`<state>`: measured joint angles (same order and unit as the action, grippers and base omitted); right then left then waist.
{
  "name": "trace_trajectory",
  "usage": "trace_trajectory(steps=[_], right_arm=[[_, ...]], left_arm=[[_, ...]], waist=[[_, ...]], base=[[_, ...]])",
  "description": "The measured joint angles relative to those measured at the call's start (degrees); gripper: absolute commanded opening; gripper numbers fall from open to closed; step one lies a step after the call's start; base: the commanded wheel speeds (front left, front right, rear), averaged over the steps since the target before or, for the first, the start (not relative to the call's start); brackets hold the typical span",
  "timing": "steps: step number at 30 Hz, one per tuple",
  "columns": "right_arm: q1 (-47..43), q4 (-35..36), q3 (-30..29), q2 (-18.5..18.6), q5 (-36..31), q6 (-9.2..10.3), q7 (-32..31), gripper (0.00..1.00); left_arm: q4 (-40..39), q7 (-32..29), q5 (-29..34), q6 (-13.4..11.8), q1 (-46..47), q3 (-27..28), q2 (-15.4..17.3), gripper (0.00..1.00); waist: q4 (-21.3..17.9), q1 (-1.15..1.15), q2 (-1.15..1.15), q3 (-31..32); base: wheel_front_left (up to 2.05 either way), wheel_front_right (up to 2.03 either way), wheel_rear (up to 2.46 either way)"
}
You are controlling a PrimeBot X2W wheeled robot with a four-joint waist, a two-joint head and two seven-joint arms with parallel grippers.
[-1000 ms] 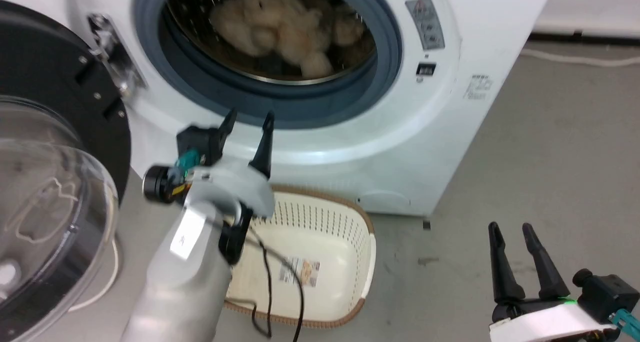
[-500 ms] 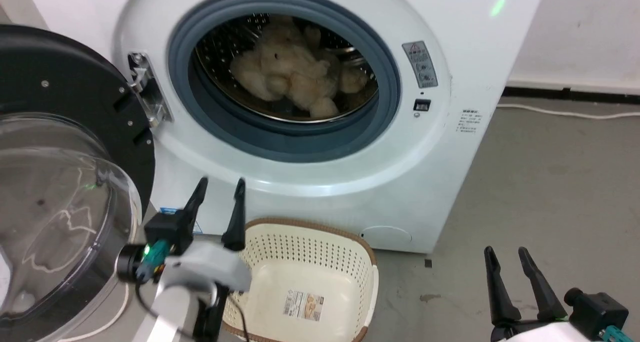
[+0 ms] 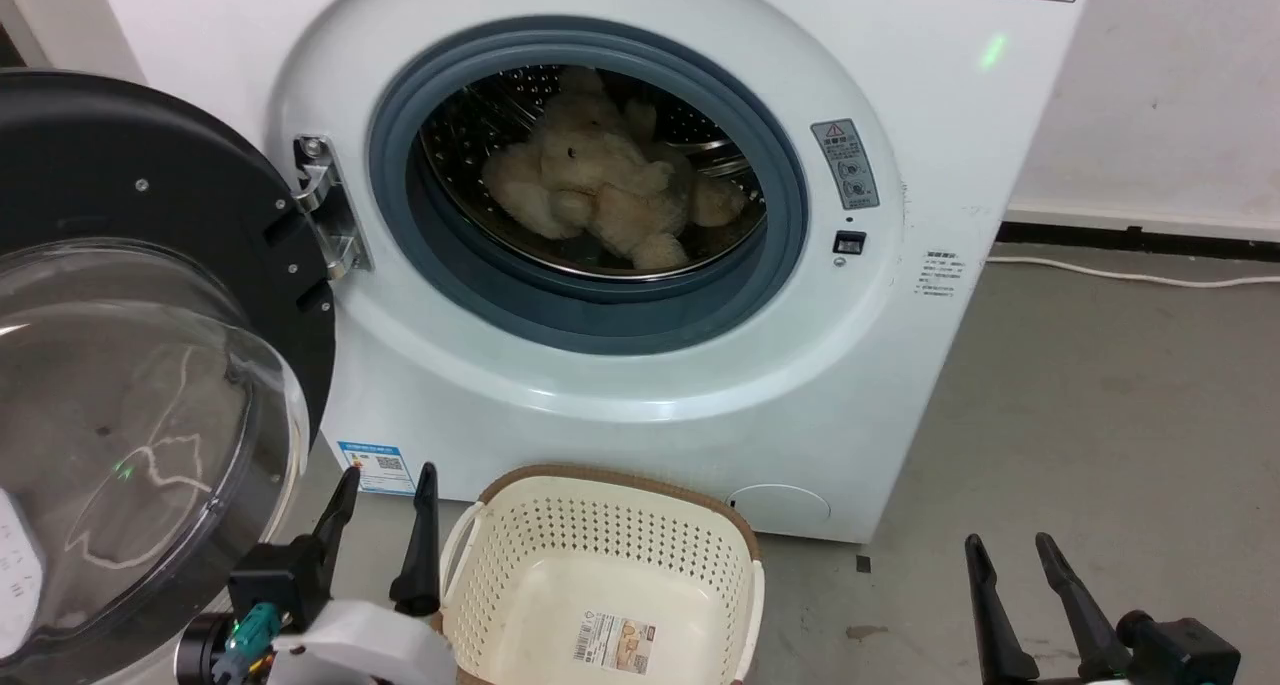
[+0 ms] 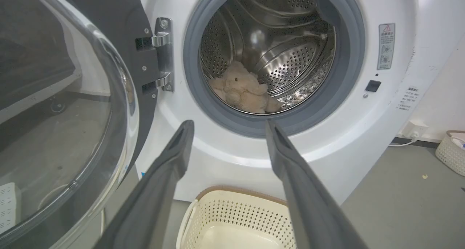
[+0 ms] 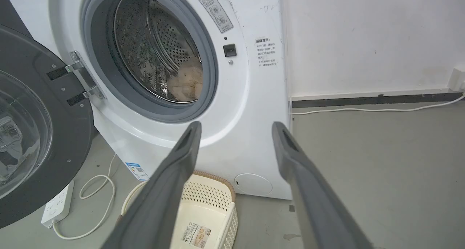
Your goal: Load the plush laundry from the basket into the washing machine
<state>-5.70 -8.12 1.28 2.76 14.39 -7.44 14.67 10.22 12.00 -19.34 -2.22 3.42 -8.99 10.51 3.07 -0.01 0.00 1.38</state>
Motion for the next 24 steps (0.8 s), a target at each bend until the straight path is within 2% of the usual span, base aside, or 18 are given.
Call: trace_trajectory(steps=[12, 24], right_arm=[[-1.5, 1.3, -0.9, 0.0, -2.5, 0.00, -1.5, 1.00], [-2.0, 1.4, -0.7, 0.0, -2.3, 0.00, -2.0, 1.00]], left_arm=[[-4.5, -1.8, -0.1, -1.7, -4.4, 0.2, 1.3, 1.00], [-5.2, -2.7, -1.5, -2.0, -5.3, 0.2, 1.0, 1.00]], waist=[[1.7, 0.01, 0.00, 0.8], [1.8, 0.00, 0.00, 1.1]], base=[[0.00, 0.00, 0.00], [0.00, 0.00, 0.00]])
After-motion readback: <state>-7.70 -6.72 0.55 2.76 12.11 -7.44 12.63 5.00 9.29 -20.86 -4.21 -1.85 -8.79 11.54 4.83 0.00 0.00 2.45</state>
